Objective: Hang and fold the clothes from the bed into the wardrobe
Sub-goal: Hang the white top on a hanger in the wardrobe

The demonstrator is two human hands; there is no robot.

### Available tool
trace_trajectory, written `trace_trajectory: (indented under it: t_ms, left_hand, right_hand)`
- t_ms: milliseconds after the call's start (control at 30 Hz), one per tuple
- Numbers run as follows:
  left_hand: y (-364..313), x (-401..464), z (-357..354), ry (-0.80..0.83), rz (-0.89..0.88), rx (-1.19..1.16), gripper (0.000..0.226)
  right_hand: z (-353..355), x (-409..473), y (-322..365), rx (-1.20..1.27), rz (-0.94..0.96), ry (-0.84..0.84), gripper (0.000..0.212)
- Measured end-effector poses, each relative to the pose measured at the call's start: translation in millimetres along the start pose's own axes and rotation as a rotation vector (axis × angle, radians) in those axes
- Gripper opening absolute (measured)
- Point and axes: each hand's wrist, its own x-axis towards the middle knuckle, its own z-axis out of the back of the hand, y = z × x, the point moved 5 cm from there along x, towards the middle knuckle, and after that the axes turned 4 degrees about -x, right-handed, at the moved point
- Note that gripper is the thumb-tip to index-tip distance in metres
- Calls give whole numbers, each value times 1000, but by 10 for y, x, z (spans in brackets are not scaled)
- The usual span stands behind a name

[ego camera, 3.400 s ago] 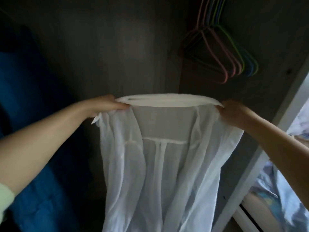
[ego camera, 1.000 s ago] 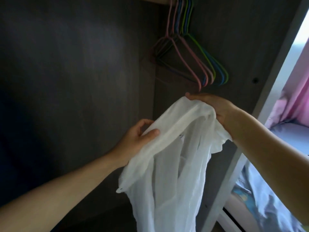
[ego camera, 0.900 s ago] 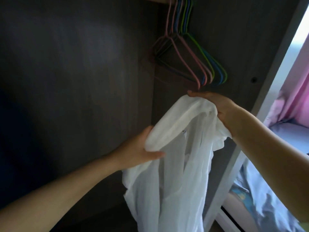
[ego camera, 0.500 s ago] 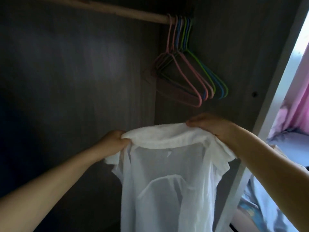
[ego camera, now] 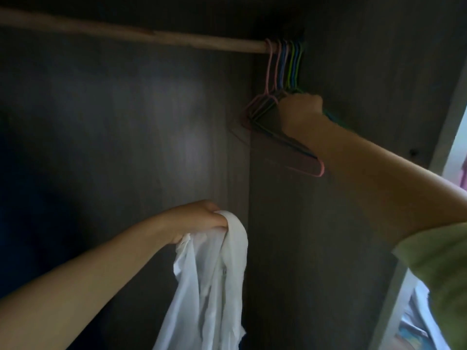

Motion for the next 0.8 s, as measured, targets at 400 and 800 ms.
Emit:
trace_trajectory:
  t_ms: [400, 800]
  left_hand:
    - [398, 4, 343, -35, 131, -221, 46]
    - [443, -7, -899, -81, 265, -255, 15]
  right_hand:
    - [-483, -961, -113, 719, -164, -209, 20]
    - [-1265, -3081, -776, 1231, -359, 268, 40]
